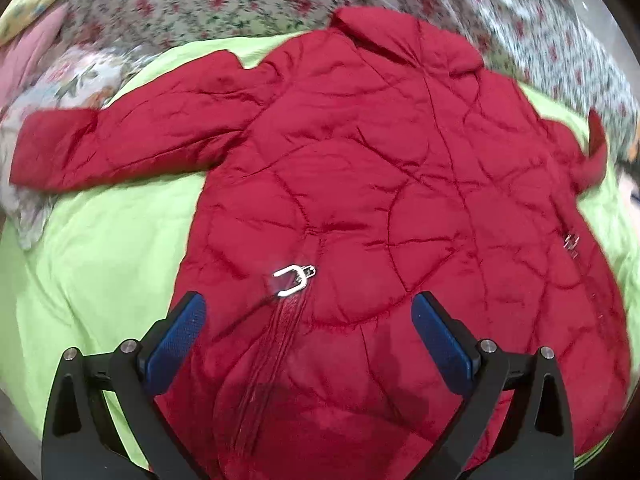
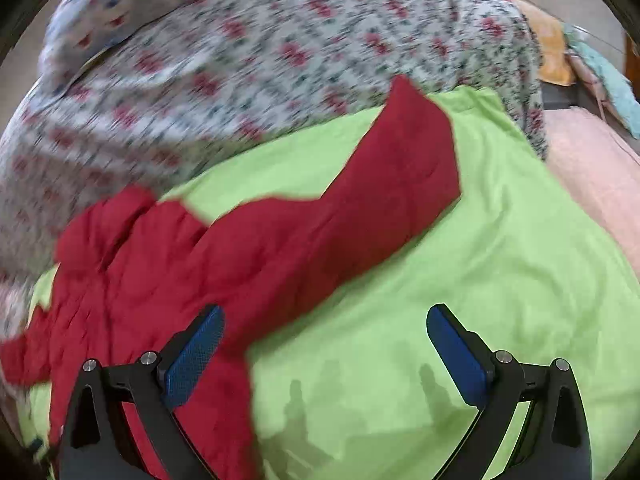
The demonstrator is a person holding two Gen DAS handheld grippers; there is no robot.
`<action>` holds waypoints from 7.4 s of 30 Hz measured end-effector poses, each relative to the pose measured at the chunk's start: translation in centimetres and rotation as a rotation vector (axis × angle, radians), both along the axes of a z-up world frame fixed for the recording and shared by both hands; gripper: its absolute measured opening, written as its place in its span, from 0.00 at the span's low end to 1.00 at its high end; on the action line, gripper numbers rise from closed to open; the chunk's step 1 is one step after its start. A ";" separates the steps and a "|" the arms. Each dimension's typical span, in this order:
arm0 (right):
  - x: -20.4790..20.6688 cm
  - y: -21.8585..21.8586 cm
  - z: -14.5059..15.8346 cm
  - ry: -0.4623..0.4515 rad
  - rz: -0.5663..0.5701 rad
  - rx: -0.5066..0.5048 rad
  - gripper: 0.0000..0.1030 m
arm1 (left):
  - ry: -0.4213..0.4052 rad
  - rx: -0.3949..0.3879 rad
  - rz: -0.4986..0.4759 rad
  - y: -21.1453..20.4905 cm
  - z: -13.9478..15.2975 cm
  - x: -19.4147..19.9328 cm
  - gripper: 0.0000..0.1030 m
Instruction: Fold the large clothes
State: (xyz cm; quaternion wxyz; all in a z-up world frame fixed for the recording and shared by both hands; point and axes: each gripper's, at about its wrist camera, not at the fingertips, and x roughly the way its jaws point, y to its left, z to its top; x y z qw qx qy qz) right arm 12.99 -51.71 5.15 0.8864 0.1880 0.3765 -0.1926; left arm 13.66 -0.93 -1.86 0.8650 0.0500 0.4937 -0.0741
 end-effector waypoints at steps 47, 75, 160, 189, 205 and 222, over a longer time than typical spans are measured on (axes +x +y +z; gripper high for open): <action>5.6 21.9 -4.6 0.011 0.715 0.068 0.11 | 0.103 -0.218 -0.054 1.8 -1.5 1.2 1.00; 1.7 28.5 -7.1 0.069 1.033 -0.032 0.36 | 0.174 -0.461 -0.238 -3.9 -0.8 15.6 0.14; 4.7 24.0 -6.1 0.070 0.492 -0.062 0.59 | -0.033 -0.290 0.050 6.9 0.2 10.2 0.49; -2.6 33.9 -4.7 0.104 0.821 0.032 0.65 | -0.038 -0.518 0.535 26.3 -3.5 9.6 0.71; -3.2 34.3 -5.2 0.135 0.852 0.040 0.65 | -0.160 -0.417 0.698 33.7 -2.9 16.6 0.17; -2.8 31.3 -6.2 0.159 0.777 0.063 0.65 | -0.312 -0.362 0.260 19.3 5.0 11.8 0.08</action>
